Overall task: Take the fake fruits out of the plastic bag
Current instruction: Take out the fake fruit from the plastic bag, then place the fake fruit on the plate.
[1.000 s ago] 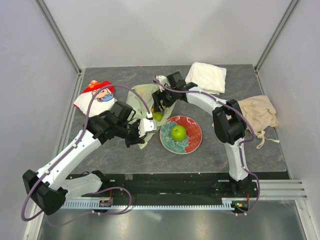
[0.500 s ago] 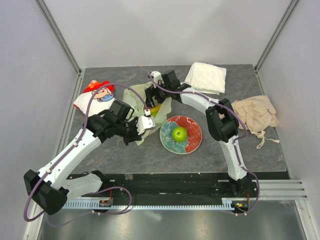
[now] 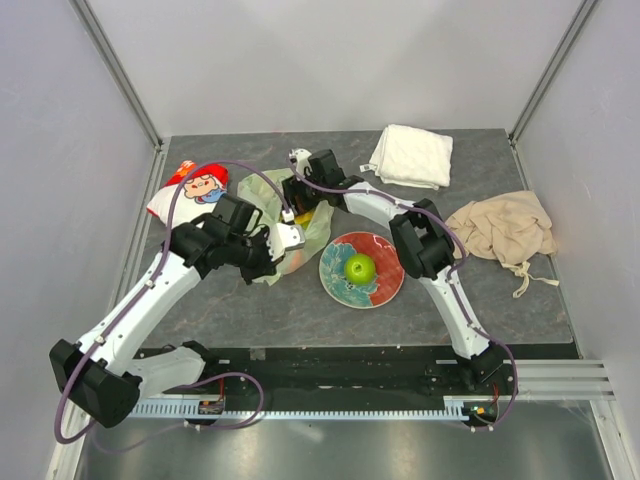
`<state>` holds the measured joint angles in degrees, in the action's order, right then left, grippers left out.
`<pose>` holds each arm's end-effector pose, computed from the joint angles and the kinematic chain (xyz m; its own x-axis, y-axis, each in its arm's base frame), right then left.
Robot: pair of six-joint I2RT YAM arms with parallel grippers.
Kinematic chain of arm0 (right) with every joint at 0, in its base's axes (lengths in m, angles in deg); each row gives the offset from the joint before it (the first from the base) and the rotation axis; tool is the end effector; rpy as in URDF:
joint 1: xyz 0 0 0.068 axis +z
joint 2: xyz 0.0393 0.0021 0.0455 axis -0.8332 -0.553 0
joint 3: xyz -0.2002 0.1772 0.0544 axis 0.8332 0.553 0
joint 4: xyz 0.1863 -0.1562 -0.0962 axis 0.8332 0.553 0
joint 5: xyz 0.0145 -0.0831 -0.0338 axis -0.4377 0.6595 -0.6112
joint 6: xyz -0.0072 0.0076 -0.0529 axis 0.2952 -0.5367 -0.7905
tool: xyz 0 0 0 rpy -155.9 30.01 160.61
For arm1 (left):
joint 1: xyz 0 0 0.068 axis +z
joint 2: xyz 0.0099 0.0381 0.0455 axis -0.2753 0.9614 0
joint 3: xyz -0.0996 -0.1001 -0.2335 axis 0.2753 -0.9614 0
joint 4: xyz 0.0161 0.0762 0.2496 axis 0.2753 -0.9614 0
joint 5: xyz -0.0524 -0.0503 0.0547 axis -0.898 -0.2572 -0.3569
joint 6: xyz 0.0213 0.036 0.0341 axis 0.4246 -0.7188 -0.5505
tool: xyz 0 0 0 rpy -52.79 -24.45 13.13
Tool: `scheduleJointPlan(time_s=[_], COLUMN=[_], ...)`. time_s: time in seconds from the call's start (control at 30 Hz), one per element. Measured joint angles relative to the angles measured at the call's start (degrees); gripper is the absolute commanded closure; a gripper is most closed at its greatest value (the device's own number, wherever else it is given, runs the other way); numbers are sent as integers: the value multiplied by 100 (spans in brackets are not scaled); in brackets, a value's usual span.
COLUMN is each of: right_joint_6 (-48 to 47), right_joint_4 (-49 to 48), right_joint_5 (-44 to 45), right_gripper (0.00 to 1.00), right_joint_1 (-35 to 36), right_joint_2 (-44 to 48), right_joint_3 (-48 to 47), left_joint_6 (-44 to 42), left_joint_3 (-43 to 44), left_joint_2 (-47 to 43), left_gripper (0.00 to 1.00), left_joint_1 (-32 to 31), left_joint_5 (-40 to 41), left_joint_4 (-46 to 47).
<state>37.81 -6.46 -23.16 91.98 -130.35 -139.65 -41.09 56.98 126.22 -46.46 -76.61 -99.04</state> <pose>0.4489 0.3360 0.1539 -0.5668 -0.2780 -0.7755 -0.7135 0.6363 0.2933 0.1726 -0.1176 0.3153 -0.1953 0.7544 -0.6267 0.9527 0.2975 0.0612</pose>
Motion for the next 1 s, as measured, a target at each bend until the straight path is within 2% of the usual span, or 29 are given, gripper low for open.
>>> scheduleJointPlan(time_s=[0.1,0.23,0.5,0.67,0.83,1.0], right_joint_6=[61,96,-22,-654,-1421,-1891], right_joint_4=[-131,-138,70,651,1690,2337], right_joint_5=[26,-111,-1259,-1867,-1956,-1906], right_gripper=[50,50,48,48,47,46], right_joint_1=[-87,-280,-695,-848,-1060,-1633], right_joint_2=[166,616,2465,3604,4325,4986], right_joint_3=[229,492,1408,2463,3314,4037], left_joint_6=[4,7,131,221,227,245], left_joint_3=[24,24,68,350,586,640], left_joint_2=[98,201,306,562,809,955], left_gripper=[98,98,98,98,98,98], left_joint_1=[48,79,199,295,380,468], left_joint_5=[-4,-4,17,26,26,13], left_joint_4=[28,94,520,778,977,1139])
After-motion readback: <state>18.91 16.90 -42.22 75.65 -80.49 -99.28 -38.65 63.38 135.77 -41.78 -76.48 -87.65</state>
